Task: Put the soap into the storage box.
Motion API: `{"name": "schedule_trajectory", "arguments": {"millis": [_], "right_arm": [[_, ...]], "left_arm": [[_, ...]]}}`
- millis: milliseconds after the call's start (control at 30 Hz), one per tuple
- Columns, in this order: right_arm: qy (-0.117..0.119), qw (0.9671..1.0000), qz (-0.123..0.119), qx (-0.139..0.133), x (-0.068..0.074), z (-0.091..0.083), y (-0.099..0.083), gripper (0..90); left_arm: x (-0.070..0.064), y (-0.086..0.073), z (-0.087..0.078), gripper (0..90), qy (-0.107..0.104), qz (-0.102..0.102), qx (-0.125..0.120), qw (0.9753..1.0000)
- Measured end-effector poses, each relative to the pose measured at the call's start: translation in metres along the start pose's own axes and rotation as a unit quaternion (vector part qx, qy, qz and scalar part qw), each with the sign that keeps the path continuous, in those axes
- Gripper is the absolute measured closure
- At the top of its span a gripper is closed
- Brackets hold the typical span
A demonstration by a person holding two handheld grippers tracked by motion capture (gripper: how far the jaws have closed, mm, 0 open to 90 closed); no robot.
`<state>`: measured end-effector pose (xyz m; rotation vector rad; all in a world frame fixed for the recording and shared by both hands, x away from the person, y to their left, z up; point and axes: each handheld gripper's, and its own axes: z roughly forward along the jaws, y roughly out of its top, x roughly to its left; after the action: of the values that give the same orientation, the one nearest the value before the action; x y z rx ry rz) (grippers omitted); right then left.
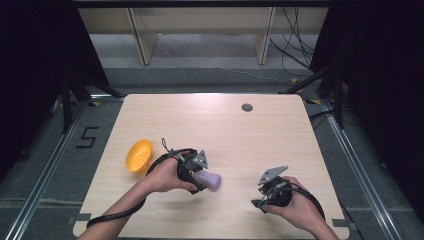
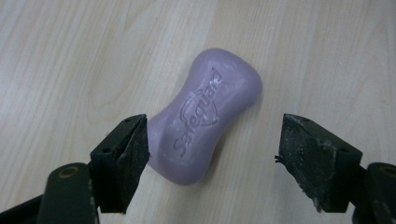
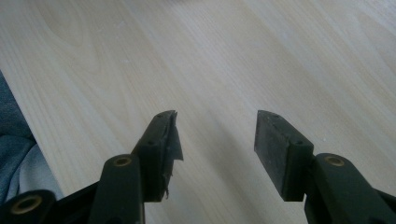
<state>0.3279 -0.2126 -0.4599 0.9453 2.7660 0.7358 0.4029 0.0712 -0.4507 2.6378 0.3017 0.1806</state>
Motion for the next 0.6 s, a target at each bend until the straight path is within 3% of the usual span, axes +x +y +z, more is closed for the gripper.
{"name": "schedule_trajectory", "arguments": {"millis": [67, 200, 267, 333, 367, 433, 600], "right_arm": [[0.004, 0.9999, 0.012, 0.005, 0.001, -0.001, -0.001, 49.0], [0.000, 1.0000, 0.005, -0.001, -0.001, -0.001, -0.001, 48.8], [0.003, 0.9999, 0.014, 0.000, 0.000, -0.001, 0.000, 48.8], [0.000, 1.0000, 0.008, -0.002, -0.001, 0.000, 0.000, 48.7], [0.004, 0.9997, 0.023, 0.004, 0.001, -0.001, 0.000, 48.7], [0.003, 0.9999, 0.017, 0.001, 0.000, 0.000, 0.000, 48.7], [0.006, 0.9999, 0.014, -0.001, -0.001, 0.000, 0.000, 48.7]], "left_arm": [[0.000, 0.004, 0.002, 23.1, -0.004, -0.001, -0.002, 1.0000], [0.002, 0.011, 0.004, 21.9, -0.007, 0.015, 0.004, 0.9999], [0.001, 0.013, 0.006, 21.3, -0.008, 0.009, -0.003, 0.9999], [0.003, 0.014, 0.006, 21.2, -0.010, 0.016, 0.001, 0.9998], [0.004, 0.015, 0.007, 21.2, -0.011, 0.023, 0.006, 0.9997], [0.005, 0.015, 0.008, 20.9, -0.010, 0.028, 0.010, 0.9995], [0.008, 0.015, 0.012, 20.8, -0.018, 0.025, 0.030, 0.9991]]}}
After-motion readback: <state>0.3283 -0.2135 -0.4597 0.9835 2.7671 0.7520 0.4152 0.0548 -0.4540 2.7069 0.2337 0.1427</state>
